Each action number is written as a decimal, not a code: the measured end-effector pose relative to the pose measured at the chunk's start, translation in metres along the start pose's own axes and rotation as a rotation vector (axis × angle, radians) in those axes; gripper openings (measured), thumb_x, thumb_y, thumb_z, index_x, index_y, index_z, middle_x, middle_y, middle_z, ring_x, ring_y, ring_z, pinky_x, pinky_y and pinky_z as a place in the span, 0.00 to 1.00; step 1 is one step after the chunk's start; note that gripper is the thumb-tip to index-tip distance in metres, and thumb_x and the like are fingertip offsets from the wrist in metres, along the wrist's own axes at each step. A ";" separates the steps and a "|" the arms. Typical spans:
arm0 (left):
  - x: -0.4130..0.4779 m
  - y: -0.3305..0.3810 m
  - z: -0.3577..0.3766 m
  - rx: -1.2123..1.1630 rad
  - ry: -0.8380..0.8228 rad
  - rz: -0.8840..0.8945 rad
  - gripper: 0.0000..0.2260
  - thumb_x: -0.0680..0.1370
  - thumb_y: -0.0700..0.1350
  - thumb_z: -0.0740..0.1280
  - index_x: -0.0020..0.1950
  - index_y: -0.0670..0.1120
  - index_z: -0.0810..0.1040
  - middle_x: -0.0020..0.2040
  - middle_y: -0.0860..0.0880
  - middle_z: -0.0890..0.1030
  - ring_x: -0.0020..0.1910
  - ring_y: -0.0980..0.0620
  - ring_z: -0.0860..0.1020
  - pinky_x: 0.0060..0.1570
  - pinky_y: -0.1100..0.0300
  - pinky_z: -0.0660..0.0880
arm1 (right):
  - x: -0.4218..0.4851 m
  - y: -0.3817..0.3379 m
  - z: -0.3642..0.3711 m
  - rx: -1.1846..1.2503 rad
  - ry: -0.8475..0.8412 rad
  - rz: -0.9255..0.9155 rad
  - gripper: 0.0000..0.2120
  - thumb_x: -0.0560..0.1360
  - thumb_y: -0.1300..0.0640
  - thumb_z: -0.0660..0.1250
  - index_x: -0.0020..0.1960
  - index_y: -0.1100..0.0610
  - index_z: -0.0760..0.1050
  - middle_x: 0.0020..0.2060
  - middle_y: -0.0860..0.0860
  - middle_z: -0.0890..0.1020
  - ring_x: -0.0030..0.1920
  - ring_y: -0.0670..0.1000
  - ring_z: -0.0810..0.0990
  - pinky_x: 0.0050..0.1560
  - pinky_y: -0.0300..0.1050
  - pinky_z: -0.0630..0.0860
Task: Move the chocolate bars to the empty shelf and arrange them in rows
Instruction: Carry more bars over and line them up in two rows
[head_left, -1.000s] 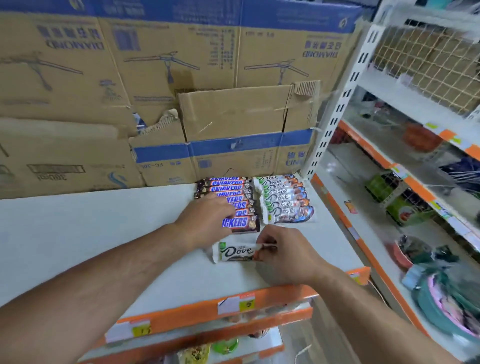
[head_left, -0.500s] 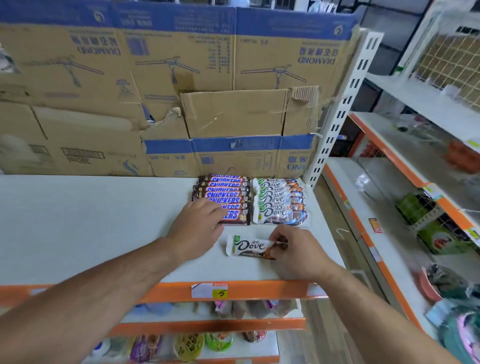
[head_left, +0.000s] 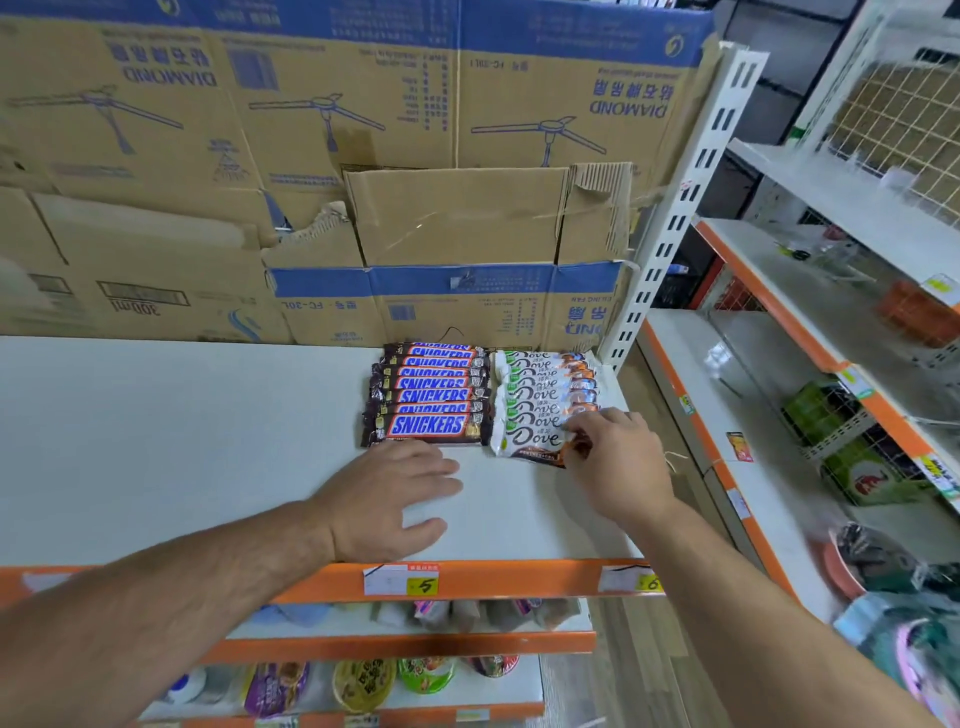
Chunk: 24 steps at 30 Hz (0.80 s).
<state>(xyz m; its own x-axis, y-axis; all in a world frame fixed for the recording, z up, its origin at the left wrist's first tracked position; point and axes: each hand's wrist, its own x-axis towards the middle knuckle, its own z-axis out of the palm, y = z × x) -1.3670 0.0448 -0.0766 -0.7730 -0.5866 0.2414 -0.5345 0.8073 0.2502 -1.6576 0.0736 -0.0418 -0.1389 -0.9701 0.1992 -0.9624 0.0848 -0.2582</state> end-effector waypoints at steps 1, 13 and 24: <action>0.000 0.000 0.000 -0.002 0.000 -0.007 0.19 0.73 0.55 0.68 0.62 0.50 0.81 0.63 0.53 0.79 0.61 0.48 0.76 0.62 0.50 0.72 | -0.003 -0.002 0.003 -0.041 0.053 -0.038 0.13 0.71 0.54 0.69 0.55 0.49 0.81 0.51 0.49 0.81 0.53 0.58 0.76 0.46 0.49 0.71; -0.001 -0.004 0.007 -0.024 0.042 -0.033 0.19 0.73 0.57 0.67 0.62 0.52 0.80 0.63 0.56 0.78 0.62 0.53 0.73 0.63 0.53 0.70 | -0.008 -0.022 0.026 -0.099 0.059 -0.029 0.15 0.70 0.52 0.65 0.56 0.49 0.77 0.52 0.50 0.78 0.55 0.57 0.73 0.48 0.52 0.70; 0.003 -0.001 0.004 -0.016 0.039 -0.039 0.19 0.72 0.57 0.68 0.60 0.52 0.81 0.62 0.55 0.79 0.61 0.52 0.74 0.62 0.53 0.71 | -0.006 -0.031 0.024 -0.089 0.002 0.040 0.17 0.70 0.54 0.63 0.58 0.50 0.75 0.55 0.50 0.76 0.57 0.56 0.71 0.47 0.52 0.73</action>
<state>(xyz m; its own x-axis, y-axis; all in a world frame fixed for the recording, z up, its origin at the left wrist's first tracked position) -1.3697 0.0424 -0.0803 -0.7374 -0.6203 0.2672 -0.5584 0.7825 0.2755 -1.6216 0.0713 -0.0573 -0.1780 -0.9651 0.1920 -0.9730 0.1435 -0.1805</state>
